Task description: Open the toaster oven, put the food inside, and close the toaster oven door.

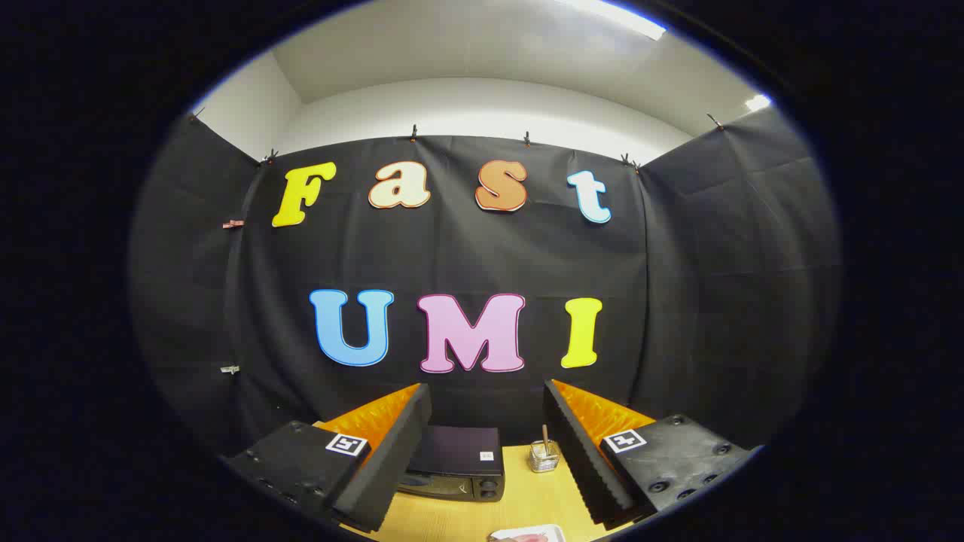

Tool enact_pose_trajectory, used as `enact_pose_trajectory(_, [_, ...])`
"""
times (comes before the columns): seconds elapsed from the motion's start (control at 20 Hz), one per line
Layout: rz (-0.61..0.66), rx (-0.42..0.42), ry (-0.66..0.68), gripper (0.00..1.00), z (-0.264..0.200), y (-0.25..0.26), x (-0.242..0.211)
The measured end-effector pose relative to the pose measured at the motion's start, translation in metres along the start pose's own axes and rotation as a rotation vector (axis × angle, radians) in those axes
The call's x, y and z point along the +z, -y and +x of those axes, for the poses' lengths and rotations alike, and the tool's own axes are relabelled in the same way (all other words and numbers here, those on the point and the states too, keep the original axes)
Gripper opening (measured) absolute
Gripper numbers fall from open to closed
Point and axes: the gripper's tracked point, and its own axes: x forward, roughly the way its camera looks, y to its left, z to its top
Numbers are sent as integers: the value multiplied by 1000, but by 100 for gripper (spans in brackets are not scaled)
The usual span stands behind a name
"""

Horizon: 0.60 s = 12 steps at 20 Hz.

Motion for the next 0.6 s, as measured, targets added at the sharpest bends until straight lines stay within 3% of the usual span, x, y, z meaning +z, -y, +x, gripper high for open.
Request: enact_pose_trajectory(0.6, [-14,-13,-14,98,4,-1,-2])
